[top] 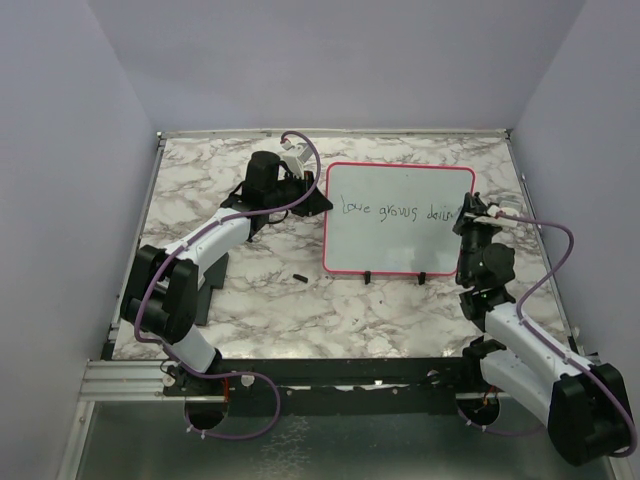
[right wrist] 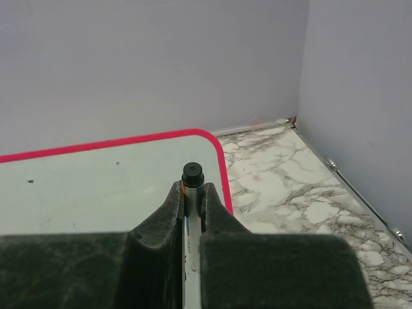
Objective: Write a sentence on the whiteboard
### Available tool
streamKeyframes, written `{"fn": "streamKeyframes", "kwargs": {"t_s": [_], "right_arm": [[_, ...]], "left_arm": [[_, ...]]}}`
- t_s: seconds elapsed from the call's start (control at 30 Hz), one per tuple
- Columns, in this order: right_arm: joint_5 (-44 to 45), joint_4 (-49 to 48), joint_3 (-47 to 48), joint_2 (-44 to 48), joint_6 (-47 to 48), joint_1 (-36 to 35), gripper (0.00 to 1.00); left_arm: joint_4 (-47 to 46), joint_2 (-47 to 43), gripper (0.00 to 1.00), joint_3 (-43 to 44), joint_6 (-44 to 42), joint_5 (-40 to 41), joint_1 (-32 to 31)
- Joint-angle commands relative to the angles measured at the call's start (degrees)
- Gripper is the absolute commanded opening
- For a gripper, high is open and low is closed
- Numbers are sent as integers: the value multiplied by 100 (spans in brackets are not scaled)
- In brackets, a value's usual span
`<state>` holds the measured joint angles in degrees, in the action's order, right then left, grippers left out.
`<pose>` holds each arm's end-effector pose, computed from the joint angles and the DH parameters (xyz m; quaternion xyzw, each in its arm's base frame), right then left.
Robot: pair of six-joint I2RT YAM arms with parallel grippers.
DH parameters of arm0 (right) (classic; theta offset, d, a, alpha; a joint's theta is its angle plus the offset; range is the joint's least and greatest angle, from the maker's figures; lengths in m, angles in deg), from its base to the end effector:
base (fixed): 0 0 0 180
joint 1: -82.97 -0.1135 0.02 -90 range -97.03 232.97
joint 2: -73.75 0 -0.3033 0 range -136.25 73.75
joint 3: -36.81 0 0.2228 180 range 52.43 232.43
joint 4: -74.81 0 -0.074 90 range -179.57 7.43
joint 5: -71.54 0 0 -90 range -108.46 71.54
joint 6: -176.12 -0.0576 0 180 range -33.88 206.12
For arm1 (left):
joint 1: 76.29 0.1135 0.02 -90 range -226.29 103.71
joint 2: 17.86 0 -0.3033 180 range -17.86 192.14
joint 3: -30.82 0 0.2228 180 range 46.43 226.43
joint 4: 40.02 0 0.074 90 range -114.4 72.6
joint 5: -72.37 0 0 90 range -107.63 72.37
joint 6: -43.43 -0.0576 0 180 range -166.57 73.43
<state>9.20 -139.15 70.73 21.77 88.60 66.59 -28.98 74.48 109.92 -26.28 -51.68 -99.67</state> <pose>0.1661 0.0209 0.3176 0.0923 0.6084 -0.0492 0.7867 0.3178 -0.1725 0.3155 0.1805 0.7986 -0.4213 0.3901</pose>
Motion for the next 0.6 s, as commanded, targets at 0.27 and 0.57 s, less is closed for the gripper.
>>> {"fn": "streamKeyframes", "kwargs": {"t_s": [0.27,0.57], "right_arm": [[208,-41,96,128,135,26,1],[220,-358,261,-131,357,30,1]], "left_arm": [[-160,-243,0,-38,-70,185,61],[-158,-257,0,-48,-78,187,62]]}}
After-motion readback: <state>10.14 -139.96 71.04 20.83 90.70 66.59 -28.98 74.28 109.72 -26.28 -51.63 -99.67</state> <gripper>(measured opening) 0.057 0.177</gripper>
